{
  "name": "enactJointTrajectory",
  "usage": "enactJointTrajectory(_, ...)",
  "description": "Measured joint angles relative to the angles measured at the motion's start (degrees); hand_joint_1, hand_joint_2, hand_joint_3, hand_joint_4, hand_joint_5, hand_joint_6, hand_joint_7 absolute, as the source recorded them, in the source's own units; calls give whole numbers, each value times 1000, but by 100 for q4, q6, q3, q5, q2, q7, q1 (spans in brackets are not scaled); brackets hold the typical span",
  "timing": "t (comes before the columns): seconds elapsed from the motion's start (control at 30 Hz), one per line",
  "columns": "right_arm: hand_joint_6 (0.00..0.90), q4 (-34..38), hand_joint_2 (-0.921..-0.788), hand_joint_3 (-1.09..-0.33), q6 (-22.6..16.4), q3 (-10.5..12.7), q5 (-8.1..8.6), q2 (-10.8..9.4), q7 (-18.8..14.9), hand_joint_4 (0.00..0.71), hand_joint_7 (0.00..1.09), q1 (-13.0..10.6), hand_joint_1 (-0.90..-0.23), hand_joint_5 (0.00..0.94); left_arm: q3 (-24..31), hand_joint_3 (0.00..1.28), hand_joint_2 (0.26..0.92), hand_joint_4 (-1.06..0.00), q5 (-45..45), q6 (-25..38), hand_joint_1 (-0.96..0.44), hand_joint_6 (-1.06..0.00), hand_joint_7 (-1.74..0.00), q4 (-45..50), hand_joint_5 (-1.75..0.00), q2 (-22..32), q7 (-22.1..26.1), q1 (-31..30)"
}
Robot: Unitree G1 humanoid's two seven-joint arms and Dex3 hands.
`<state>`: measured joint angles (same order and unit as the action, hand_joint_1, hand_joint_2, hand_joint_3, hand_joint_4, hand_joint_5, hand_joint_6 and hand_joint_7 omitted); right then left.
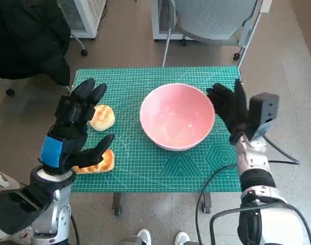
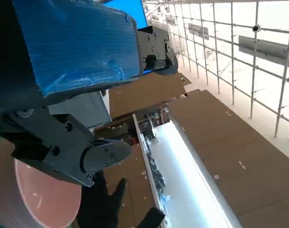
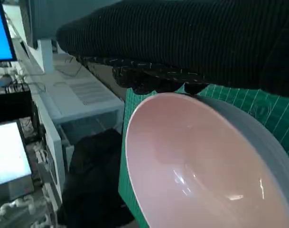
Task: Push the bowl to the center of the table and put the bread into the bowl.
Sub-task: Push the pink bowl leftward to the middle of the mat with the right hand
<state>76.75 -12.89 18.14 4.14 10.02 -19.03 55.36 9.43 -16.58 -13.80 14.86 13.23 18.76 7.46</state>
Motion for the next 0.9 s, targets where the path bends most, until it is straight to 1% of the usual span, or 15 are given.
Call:
enactJointTrajectory(0.17, 244, -3, -921, -807, 0, -39, 0, -103, -14, 206, 1, 1, -582, 1, 5, 618, 703, 1, -14, 0, -197, 1, -490, 0, -391, 0, 2, 0)
enactJointTrajectory(0.67, 257, -5, -921, -804, 0, -151, -10, -352, -17, 216, 8, 73, -595, 5, 9, 604, 708, 1, -15, -1, -200, 1, -491, 0, -394, -6, 1, -15)
enactJointTrajectory(0.9, 259, -5, -921, -804, -15, -257, -35, -369, -22, 220, 9, 143, -594, 5, 24, 592, 713, 1, -16, -3, -203, 1, -491, 0, -396, -7, 1, -87)
